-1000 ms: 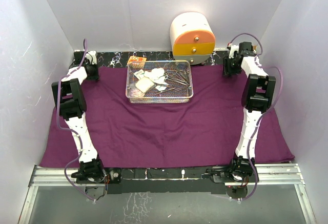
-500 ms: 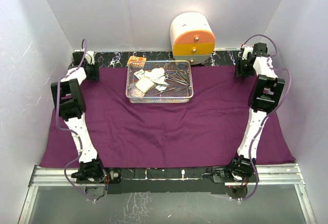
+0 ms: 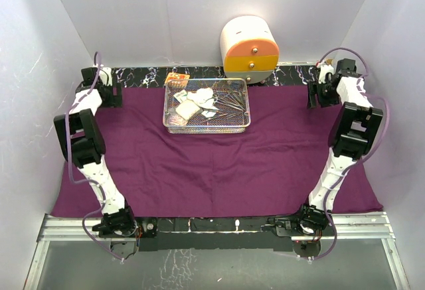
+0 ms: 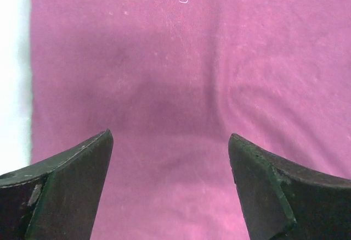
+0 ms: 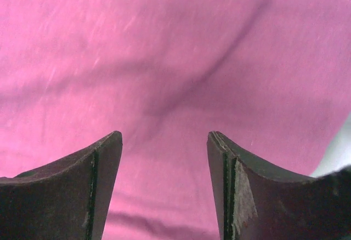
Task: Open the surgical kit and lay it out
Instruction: Smooth out the surgical kit at the center of the board.
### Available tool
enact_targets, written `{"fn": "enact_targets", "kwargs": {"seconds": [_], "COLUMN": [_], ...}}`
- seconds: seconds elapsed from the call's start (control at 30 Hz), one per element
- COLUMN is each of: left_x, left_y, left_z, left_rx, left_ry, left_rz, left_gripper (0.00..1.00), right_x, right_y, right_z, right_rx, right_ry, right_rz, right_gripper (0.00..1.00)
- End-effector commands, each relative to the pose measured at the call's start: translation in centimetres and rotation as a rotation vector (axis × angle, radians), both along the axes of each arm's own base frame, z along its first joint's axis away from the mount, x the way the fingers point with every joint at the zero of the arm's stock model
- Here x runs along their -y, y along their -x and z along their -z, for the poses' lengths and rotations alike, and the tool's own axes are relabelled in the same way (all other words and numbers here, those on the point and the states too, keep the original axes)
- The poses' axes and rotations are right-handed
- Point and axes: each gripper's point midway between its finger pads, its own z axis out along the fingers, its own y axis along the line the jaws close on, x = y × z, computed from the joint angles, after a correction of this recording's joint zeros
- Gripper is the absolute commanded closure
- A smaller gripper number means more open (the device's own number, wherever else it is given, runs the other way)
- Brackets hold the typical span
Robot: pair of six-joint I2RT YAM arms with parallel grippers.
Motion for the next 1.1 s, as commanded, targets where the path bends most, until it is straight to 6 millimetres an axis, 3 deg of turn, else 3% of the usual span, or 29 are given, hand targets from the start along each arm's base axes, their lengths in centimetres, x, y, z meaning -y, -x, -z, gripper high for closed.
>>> {"fn": "enact_targets", "kwargs": {"seconds": [0.0, 0.13, 0.27, 0.43, 0.57, 0.73, 1.07], "left_x": [1.4, 2.8, 3.0, 2.3, 2.4, 2.4, 2.4], "left_y": [2.3, 6.7, 12.7, 19.9, 24.4, 27.7, 32.0], "left_z": [-6.4, -6.5, -5.7, -3.8, -1.9, 0.0, 2.8], "left_rx": [0.095, 0.051, -0.023, -0.132, -0.238, -0.317, -0.468], "left_ry": [-0.006, 0.007, 0.034, 0.052, 0.074, 0.103, 0.121], "left_rz": [0.063, 0.124, 0.159, 0.182, 0.211, 0.234, 0.260], "left_gripper": [0.14, 0.12, 0.12, 0.12, 0.12, 0.13, 0.15], "right_x": [-0.9, -1.8, -2.6, -3.2, -2.9, -2.3, -1.8], "right_y": [2.5, 6.8, 11.8, 17.4, 20.5, 22.9, 26.9], "right_z": [-3.5, -3.4, -3.1, -1.7, 0.1, 1.9, 4.9], "right_rx": [0.066, 0.039, 0.018, -0.029, -0.090, -0.154, -0.291], "right_ry": [0.034, 0.073, 0.121, 0.159, 0.169, 0.156, 0.161], "right_rz": [-0.083, -0.136, -0.176, -0.190, -0.185, -0.177, -0.189], "right_gripper": [0.37, 0.36, 0.36, 0.37, 0.38, 0.39, 0.41]}}
